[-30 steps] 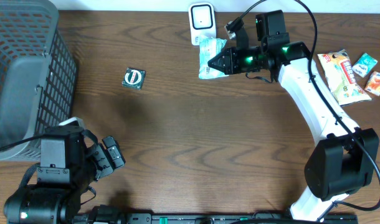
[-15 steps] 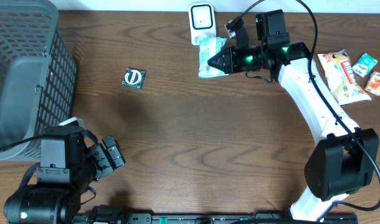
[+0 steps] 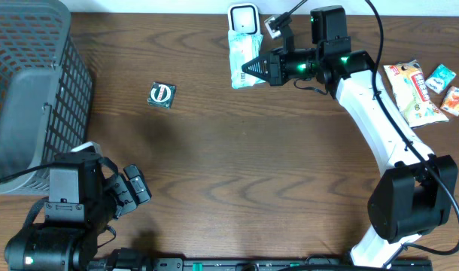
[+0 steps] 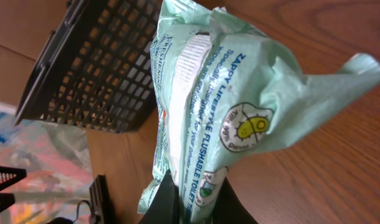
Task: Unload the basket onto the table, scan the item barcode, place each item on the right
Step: 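Hold the wipes pack still beside the scanner window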
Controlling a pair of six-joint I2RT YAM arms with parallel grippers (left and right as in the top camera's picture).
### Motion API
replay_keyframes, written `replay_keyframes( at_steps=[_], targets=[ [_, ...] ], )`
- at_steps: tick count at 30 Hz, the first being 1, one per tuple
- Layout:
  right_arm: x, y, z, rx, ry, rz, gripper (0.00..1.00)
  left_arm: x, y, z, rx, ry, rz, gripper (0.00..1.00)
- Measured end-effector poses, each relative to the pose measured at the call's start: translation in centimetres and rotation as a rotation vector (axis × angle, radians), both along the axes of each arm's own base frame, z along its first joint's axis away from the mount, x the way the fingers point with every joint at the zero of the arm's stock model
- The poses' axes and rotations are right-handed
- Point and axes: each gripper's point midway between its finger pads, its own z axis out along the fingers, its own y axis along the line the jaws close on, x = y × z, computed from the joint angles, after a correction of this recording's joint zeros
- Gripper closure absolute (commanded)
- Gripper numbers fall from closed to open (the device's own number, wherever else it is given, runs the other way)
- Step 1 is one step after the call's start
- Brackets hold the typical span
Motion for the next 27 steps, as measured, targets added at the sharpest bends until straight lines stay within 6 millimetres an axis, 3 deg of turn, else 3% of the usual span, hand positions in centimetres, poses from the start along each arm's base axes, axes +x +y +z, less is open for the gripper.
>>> replay_keyframes(
  at_steps=[27],
  targets=[
    [-0.31, 0.17, 0.23, 0.007, -0.041, 0.038, 0.99, 0.00, 0.00, 0.00, 0.000, 0.000, 0.000, 0.02]
  ],
)
